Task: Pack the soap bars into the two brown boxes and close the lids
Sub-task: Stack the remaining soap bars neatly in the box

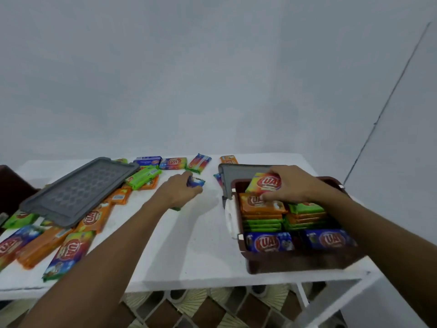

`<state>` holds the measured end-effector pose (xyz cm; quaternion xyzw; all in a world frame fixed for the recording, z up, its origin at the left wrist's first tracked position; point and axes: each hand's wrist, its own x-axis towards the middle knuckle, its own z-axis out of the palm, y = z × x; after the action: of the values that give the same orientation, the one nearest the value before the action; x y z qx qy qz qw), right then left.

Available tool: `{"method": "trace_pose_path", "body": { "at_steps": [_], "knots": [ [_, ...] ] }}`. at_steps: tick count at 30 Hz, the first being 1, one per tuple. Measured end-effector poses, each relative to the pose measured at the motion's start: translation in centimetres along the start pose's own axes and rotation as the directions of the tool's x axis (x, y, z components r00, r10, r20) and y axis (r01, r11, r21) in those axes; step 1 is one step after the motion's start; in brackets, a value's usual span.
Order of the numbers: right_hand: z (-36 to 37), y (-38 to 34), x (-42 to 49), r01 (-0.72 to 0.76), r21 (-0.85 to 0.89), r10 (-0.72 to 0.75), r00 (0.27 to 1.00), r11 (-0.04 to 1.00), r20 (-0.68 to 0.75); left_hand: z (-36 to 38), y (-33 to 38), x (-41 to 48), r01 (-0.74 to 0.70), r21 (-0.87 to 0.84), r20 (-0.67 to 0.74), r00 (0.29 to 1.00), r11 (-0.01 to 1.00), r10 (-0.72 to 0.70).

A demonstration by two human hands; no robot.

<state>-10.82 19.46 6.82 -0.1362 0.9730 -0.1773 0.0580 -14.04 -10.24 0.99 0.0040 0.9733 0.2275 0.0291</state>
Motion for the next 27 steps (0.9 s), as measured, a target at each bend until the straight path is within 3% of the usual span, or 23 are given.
{"method": "trace_pose_path", "body": {
  "at_steps": [3, 5, 8, 11, 14, 17, 22, 27],
  "knots": [
    [-0.9, 4.5, -2.2, -0.008, 0.027, 0.008, 1.0, 1.0, 0.024, -0.8, 4.6, -1.0, -0.106, -0.122, -0.102, 0.99, 0.987, 0.093],
    [-1.4, 7.0, -3.4, -0.003, 0.031, 0.001, 0.999, 1.0, 0.053, -1.3, 7.8, -1.9, -0.194, -0.095, -0.103, 0.978, 0.976, 0.184],
    [-2.1, 9.1, -4.9, 0.038, -0.01, -0.035, 0.979, 0.999, 0.199, -0.9, 12.2, -3.3, -0.382, -0.033, -0.017, 0.924, 0.924, 0.381],
    [-1.6, 10.3, -5.7, 0.104, -0.133, -0.05, 0.932, 0.986, 0.359, 1.0, 14.7, -4.5, -0.48, -0.086, 0.162, 0.858, 0.873, 0.487],
    [-0.4, 11.2, -6.3, 0.182, -0.23, -0.074, 0.908, 0.956, 0.412, 4.1, 15.6, -5.1, -0.496, -0.05, 0.363, 0.799, 0.867, 0.479],
    [-0.2, 11.7, -6.2, 0.216, -0.232, -0.105, 0.904, 0.948, 0.415, 6.6, 15.6, -5.1, -0.495, 0.059, 0.479, 0.776, 0.867, 0.41],
    [-0.3, 12.2, -6.1, 0.227, -0.143, -0.151, 0.899, 0.963, 0.411, 6.8, 16.3, -5.8, -0.443, -0.05, 0.507, 0.761, 0.895, 0.405],
    [0.2, 13.1, -5.9, 0.249, -0.141, -0.178, 0.904, 0.958, 0.39, 6.8, 16.0, -6.3, -0.456, -0.043, 0.471, 0.776, 0.889, 0.42]
  ]
}}
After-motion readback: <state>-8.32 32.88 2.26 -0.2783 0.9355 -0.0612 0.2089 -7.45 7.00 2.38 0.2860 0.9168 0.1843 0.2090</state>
